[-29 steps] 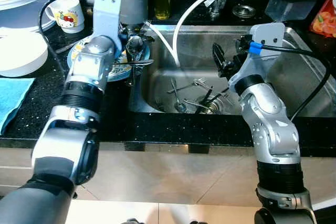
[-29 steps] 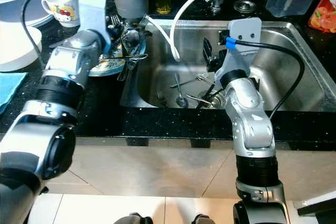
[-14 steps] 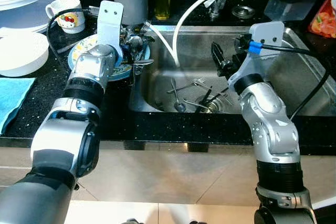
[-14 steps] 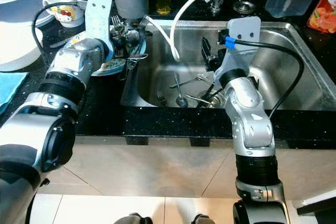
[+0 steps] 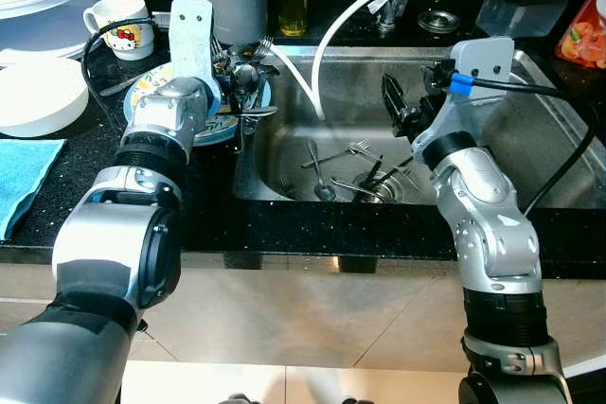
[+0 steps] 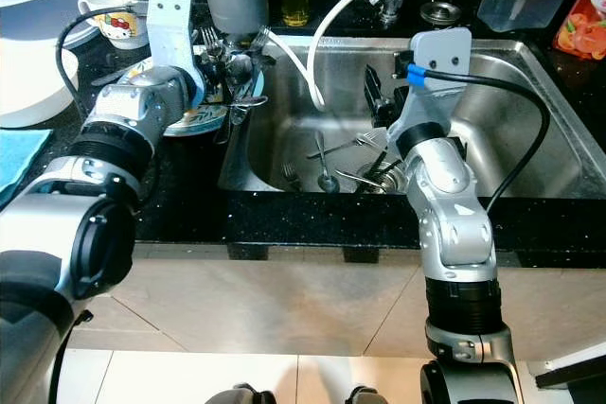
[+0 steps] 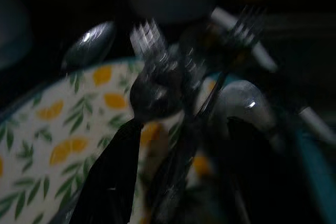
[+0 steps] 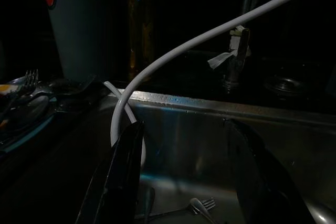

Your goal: Kitchen organization

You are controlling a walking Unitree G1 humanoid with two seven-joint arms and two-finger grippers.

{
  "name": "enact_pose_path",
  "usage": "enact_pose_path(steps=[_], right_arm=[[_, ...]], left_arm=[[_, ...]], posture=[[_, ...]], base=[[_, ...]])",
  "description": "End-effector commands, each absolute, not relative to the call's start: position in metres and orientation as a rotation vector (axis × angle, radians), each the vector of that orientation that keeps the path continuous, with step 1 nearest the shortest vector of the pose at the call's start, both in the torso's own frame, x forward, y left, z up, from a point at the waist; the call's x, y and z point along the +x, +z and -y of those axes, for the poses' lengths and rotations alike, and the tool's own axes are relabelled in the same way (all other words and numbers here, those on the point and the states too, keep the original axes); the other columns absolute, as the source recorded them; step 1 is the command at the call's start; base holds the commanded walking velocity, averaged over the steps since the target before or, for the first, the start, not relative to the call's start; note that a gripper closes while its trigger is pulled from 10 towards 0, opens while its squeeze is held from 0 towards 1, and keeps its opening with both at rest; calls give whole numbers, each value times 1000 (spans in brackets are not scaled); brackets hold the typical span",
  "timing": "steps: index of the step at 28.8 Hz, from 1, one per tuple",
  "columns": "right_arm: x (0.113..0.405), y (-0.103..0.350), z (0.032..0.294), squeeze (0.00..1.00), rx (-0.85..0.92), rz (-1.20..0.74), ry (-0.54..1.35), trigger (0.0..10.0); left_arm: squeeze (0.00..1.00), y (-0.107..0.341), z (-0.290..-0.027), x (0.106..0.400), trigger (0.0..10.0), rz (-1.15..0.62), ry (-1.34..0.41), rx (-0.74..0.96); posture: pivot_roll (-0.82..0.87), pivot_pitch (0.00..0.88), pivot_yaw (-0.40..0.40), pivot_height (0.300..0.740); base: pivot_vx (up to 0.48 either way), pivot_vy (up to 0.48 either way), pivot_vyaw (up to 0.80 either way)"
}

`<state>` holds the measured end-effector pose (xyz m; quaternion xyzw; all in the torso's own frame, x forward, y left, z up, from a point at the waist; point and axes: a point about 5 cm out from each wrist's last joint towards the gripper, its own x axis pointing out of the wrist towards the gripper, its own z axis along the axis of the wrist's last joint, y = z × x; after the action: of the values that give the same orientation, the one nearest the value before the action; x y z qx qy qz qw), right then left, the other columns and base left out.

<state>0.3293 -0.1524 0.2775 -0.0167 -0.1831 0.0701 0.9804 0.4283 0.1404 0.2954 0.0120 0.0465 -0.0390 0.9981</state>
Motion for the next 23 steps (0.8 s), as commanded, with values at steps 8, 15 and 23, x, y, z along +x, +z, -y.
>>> enact_pose_path(steps=[8,15,23], right_arm=[[330,276,155,0,-28,364,131,10000],[331,277,153,0,-25,366,134,10000],[330,276,154,0,-26,365,130,10000]], left_arm=[[0,313,-107,424,9843,-21,-266,214],[0,305,-105,425,7373,-68,-283,172],[0,294,-98,423,9020,-103,-314,183]], posture=[[52,88,50,740],[60,89,47,740],[54,89,51,740]], base=[[0,0,0],[0,0,0],[0,0,0]])
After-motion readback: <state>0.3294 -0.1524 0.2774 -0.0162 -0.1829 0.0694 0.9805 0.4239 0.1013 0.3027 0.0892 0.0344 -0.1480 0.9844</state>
